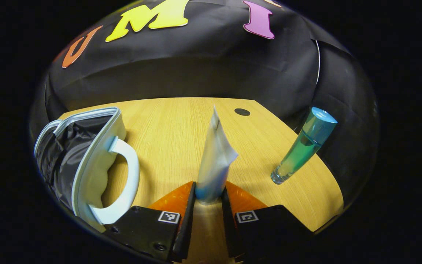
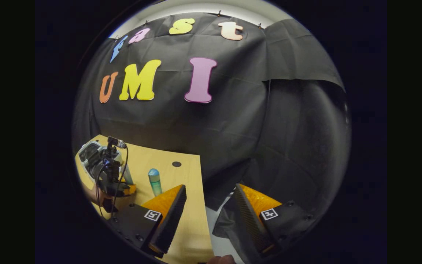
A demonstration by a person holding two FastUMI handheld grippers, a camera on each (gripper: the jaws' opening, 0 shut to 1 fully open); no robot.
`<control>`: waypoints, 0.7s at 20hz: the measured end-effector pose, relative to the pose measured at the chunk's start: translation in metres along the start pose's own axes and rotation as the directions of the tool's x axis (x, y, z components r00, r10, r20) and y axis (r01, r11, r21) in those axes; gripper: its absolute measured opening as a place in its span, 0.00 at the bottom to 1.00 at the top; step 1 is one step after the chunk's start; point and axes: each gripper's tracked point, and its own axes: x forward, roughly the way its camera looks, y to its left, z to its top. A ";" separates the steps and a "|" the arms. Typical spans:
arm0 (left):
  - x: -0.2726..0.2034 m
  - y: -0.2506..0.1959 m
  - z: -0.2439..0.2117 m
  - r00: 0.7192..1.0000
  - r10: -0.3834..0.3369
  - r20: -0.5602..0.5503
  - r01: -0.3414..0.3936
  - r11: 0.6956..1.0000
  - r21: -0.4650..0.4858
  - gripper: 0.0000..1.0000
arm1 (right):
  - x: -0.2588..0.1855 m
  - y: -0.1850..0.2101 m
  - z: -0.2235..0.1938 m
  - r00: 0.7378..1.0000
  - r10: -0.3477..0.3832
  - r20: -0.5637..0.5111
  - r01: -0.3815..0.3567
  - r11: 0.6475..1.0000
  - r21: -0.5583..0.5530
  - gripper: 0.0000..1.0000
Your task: First open the suitcase, pack the skin care products into it, and then close the suitcase.
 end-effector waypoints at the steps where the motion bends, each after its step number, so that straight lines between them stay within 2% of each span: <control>1: -0.004 -0.002 0.004 1.000 -0.010 0.008 0.010 1.000 -0.002 0.41 | 0.006 0.006 -0.004 1.000 0.016 -0.002 -0.016 1.000 0.001 0.80; 4: -0.033 -0.007 0.016 0.999 -0.047 0.017 0.047 0.999 -0.009 0.37 | 0.029 0.043 -0.025 0.992 0.124 -0.026 -0.123 0.992 0.037 0.80; 5: -0.047 -0.007 0.021 0.998 -0.057 0.025 0.057 0.998 -0.018 0.31 | 0.041 0.061 -0.040 0.985 0.167 -0.048 -0.165 0.985 0.055 0.80; 6: -0.062 -0.006 0.026 0.998 -0.062 0.032 0.063 0.998 -0.028 0.43 | 0.051 0.078 -0.055 0.975 0.206 -0.078 -0.201 0.977 0.077 0.80; 7: -0.077 -0.003 0.029 0.997 -0.062 0.041 0.064 0.997 -0.040 0.43 | 0.063 0.097 -0.067 0.965 0.240 -0.103 -0.230 0.968 0.103 0.80; 8: -0.093 0.001 0.032 0.997 -0.058 0.048 0.060 0.997 -0.048 0.36 | 0.074 0.113 -0.079 0.956 0.264 -0.127 -0.250 0.961 0.122 0.80; 11: -0.137 0.013 0.034 0.998 -0.042 0.054 0.048 0.994 -0.103 0.36 | 0.100 0.150 -0.105 0.932 0.314 -0.182 -0.287 0.945 0.157 0.80; 14: -0.172 0.029 0.032 0.999 -0.021 0.049 0.029 0.984 -0.174 0.36 | 0.121 0.178 -0.108 0.921 0.339 -0.193 -0.310 0.936 0.168 0.80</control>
